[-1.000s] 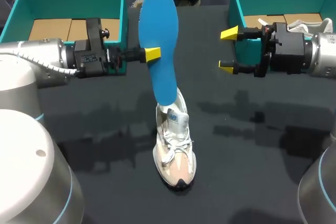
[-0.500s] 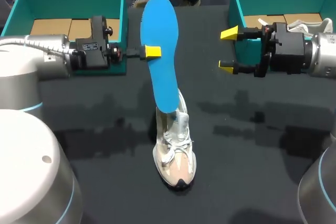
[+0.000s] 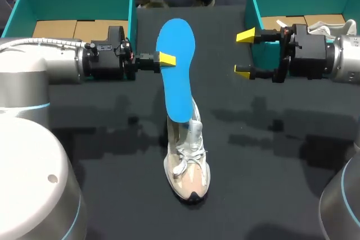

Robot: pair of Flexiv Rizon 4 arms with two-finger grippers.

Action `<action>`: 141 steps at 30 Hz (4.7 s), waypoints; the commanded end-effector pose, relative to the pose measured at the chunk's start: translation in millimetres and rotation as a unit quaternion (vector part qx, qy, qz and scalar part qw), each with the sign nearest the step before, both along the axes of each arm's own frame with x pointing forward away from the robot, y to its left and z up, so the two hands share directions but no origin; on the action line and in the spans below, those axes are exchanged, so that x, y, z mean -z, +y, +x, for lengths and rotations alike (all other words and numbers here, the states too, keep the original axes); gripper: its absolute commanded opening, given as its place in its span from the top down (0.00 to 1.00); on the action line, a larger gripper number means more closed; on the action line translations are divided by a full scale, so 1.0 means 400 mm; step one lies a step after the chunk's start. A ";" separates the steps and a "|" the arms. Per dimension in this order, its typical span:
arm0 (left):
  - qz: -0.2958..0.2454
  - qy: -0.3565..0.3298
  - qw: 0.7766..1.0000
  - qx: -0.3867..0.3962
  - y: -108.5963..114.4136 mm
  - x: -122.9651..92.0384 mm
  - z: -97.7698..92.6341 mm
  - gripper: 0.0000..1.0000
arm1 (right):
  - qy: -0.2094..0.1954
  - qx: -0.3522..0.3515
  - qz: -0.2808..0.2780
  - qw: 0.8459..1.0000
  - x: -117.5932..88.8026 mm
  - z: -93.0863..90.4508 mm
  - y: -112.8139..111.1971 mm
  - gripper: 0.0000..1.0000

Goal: Take the shoe out of the shoebox, open the shoe tongue, remove and reinsert the insole, then place the shoe into the shoebox

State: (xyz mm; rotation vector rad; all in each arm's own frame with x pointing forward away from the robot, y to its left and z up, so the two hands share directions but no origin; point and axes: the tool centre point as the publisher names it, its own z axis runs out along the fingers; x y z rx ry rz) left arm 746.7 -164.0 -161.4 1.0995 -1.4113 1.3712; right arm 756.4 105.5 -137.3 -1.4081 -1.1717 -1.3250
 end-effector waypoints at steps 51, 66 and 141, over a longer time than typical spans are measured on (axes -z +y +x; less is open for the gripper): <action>-0.017 0.094 0.995 -0.016 -0.039 0.068 0.058 1.00 | -0.082 0.025 -0.528 0.845 -0.243 -0.004 0.033 0.00; -0.017 0.094 0.995 -0.016 -0.039 0.068 0.058 1.00 | -0.075 0.043 -0.607 0.790 -0.248 0.002 0.128 0.00; -0.017 0.094 0.995 -0.016 -0.039 0.068 0.058 1.00 | -0.015 0.016 -0.167 0.986 -0.090 0.044 -0.043 0.00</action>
